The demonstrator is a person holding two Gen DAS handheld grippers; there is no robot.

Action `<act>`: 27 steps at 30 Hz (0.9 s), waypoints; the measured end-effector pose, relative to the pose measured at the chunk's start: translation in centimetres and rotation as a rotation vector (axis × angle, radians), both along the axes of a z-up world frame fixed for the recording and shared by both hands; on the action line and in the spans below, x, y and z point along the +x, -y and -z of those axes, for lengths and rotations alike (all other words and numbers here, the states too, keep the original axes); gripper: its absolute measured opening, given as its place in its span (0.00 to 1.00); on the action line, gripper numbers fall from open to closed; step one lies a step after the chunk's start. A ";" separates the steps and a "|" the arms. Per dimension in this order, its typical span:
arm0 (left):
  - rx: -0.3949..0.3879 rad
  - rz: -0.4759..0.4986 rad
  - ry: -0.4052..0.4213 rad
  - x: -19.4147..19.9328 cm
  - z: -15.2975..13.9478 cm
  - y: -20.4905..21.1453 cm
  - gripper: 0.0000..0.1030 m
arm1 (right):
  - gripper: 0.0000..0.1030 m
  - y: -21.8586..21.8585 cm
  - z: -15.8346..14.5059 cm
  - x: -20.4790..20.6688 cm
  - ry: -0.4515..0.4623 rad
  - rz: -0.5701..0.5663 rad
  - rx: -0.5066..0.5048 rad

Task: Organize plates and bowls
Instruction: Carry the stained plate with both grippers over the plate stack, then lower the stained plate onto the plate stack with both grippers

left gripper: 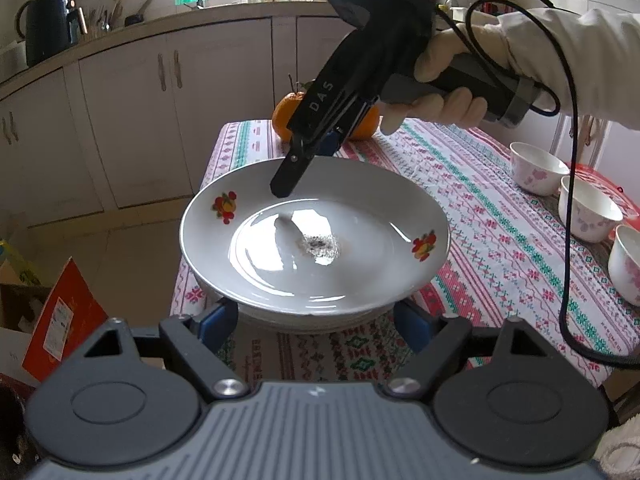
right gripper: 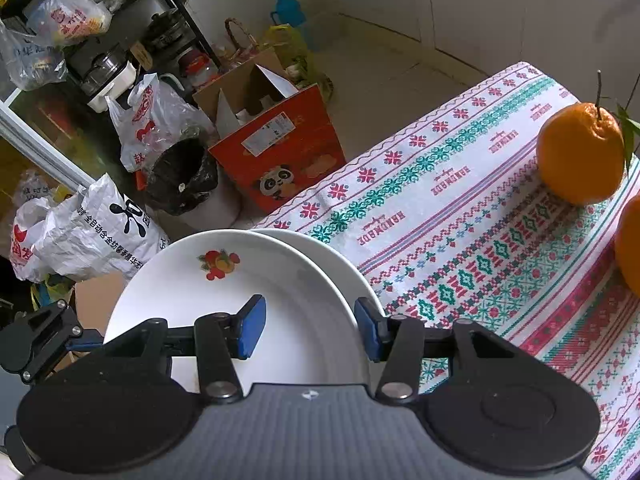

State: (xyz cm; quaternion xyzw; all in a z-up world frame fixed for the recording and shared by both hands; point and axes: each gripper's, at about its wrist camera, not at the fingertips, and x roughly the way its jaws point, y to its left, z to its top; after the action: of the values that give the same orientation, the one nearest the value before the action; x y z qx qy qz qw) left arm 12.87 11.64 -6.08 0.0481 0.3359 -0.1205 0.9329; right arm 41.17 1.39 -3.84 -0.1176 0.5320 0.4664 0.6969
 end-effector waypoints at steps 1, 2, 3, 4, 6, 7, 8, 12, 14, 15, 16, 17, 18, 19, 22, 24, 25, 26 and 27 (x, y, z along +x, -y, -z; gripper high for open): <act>-0.002 0.000 -0.003 0.1 0.0 0.0 0.82 | 0.53 -0.1 0.0 0.0 0.001 0.001 -0.001; -0.004 0.001 -0.007 0.1 0.0 0.0 0.82 | 0.53 -0.1 0.0 -0.1 0.004 0.000 -0.002; -0.008 0.001 -0.010 0.2 0.1 0.0 0.82 | 0.53 -0.1 0.0 -0.2 0.006 0.001 -0.003; -0.010 0.002 -0.014 0.2 0.1 0.0 0.82 | 0.53 -0.2 0.0 -0.2 0.008 0.001 -0.005; -0.011 0.000 -0.019 0.3 0.2 0.0 0.82 | 0.53 -0.2 0.0 -0.3 0.013 0.001 -0.006; -0.011 0.000 -0.023 0.3 0.2 0.0 0.82 | 0.53 -0.2 0.1 -0.4 0.012 0.003 -0.005; -0.012 -0.002 -0.027 0.3 0.1 0.1 0.82 | 0.53 -0.3 0.1 -0.4 0.012 0.005 -0.006; -0.018 -0.003 -0.026 0.2 -0.1 0.0 0.82 | 0.53 -0.5 0.2 -0.7 0.028 0.010 -0.011; -0.021 -0.004 -0.025 0.1 -0.1 0.0 0.82 | 0.53 -0.6 0.2 -1.0 0.041 0.013 -0.013; -0.021 -0.004 -0.025 0.2 -0.1 0.0 0.82 | 0.53 -0.6 0.2 -1.1 0.047 0.014 -0.015; -0.021 -0.004 -0.025 0.2 -0.1 0.0 0.82 | 0.53 -0.6 0.2 -1.3 0.053 0.018 -0.015; -0.022 -0.003 -0.026 0.1 -0.1 0.0 0.82 | 0.54 -0.6 0.2 -1.4 0.058 0.023 -0.014; -0.024 -0.002 -0.025 0.1 -0.1 -0.1 0.82 | 0.54 -0.6 0.3 -1.5 0.062 0.025 -0.012; -0.025 -0.001 -0.025 0.1 -0.1 -0.2 0.82 | 0.54 -0.5 0.3 -1.5 0.060 0.029 -0.010; -0.028 0.004 -0.024 0.0 -0.3 -0.3 0.82 | 0.54 -0.4 0.5 -1.6 0.059 0.040 -0.009; -0.037 0.009 -0.026 -0.1 -0.4 -0.5 0.82 | 0.54 -0.5 0.6 -1.8 0.062 0.041 -0.016; -0.038 0.012 -0.026 -0.1 -0.4 -0.5 0.82 | 0.54 -0.4 0.7 -1.9 0.063 0.040 -0.019; -0.037 0.014 -0.025 -0.1 -0.5 -0.6 0.82 | 0.54 -0.4 0.7 -2.0 0.061 0.043 -0.020; -0.036 0.016 -0.024 -0.1 -0.5 -0.6 0.82 | 0.54 -0.3 0.8 -2.0 0.059 0.047 -0.018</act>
State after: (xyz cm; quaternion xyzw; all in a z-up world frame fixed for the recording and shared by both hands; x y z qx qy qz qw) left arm 12.73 12.28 -5.54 0.0324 0.3443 -0.1347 0.9286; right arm 39.19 1.67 -4.60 -0.1250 0.5182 0.4412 0.7219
